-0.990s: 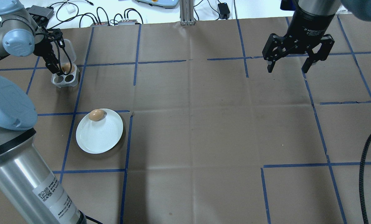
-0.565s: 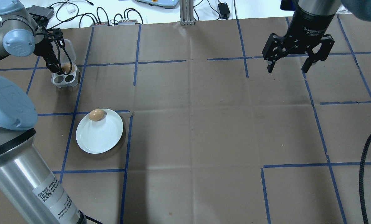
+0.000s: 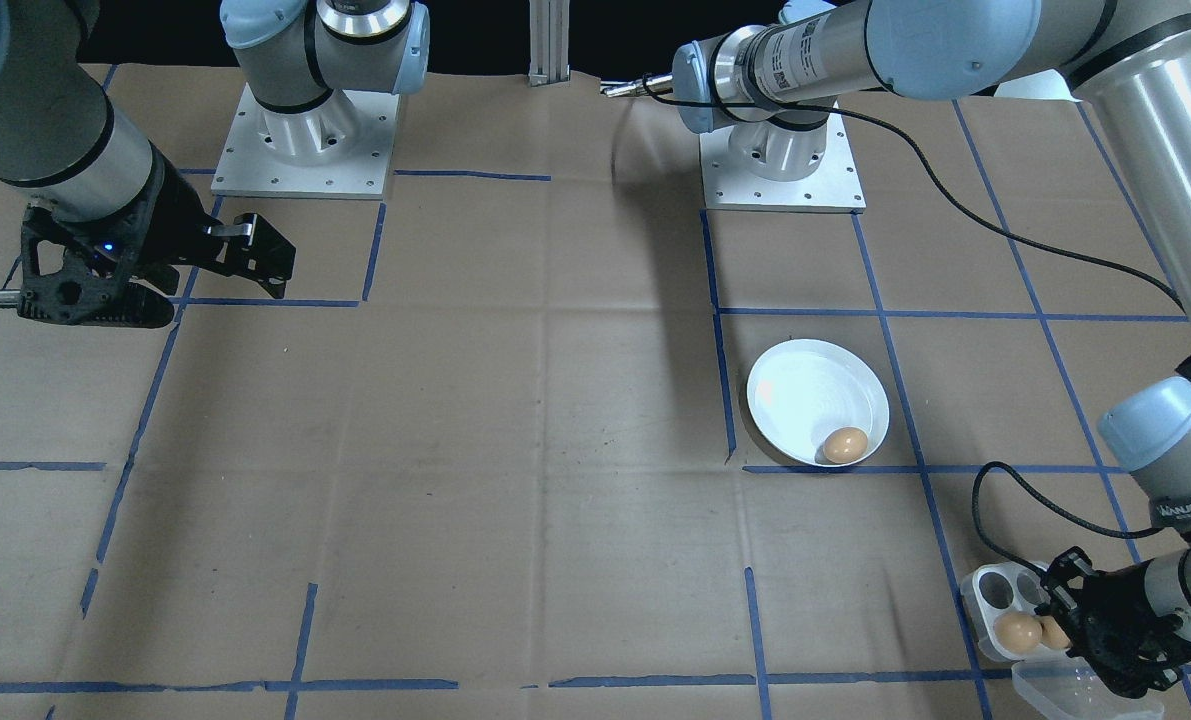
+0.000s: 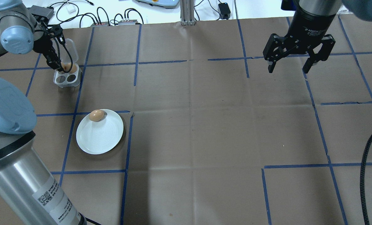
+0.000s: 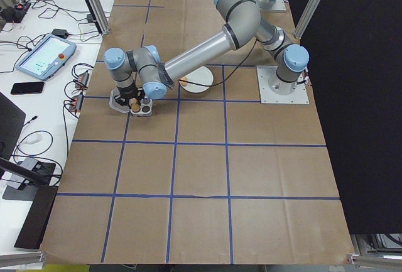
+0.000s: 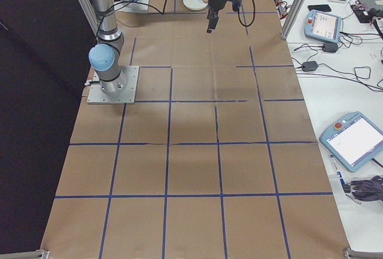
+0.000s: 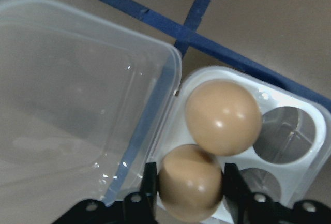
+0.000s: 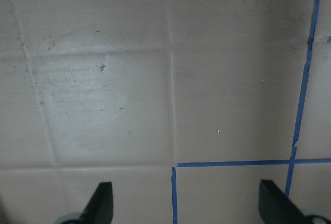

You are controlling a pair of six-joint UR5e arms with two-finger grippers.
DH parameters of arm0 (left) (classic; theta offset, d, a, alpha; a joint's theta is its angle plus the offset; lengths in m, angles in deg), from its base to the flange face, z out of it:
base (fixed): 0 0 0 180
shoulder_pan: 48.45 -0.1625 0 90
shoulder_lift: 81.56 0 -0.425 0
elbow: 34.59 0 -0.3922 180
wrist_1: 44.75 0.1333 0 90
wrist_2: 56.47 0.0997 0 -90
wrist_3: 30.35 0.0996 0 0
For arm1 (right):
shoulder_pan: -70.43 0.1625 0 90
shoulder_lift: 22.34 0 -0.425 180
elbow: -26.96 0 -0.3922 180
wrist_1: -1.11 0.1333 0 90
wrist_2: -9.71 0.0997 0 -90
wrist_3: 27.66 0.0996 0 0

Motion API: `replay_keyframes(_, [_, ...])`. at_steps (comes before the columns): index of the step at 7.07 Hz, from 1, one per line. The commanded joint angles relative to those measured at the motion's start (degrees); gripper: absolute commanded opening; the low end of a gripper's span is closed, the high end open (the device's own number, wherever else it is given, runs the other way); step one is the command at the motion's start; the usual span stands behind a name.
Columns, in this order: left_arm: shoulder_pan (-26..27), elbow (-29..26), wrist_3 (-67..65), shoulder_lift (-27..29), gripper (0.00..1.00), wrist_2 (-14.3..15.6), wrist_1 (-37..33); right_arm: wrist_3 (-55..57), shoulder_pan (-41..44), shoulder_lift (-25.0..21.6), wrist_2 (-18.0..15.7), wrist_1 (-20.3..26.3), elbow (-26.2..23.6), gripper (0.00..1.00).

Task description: Place egg on plate

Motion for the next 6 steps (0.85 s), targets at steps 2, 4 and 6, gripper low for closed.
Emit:
replay_keyframes(2, [-0.04,3.07,-2.32,-7.99,0.37,0.77,-5.08,0.00,0.00,0.00,0.00,0.00,0.00,1.00])
replay_keyframes(4, [0.14,13.58,-15.17,-17.38,0.34,0.68,-5.02,0.00,0.00,0.00,0.00,0.00,0.00,1.00])
replay_keyframes(6, [1.36,23.87,-35.36,-25.74,0.33,-0.10,-5.02,0.00,0.00,0.00,0.00,0.00,0.00,1.00])
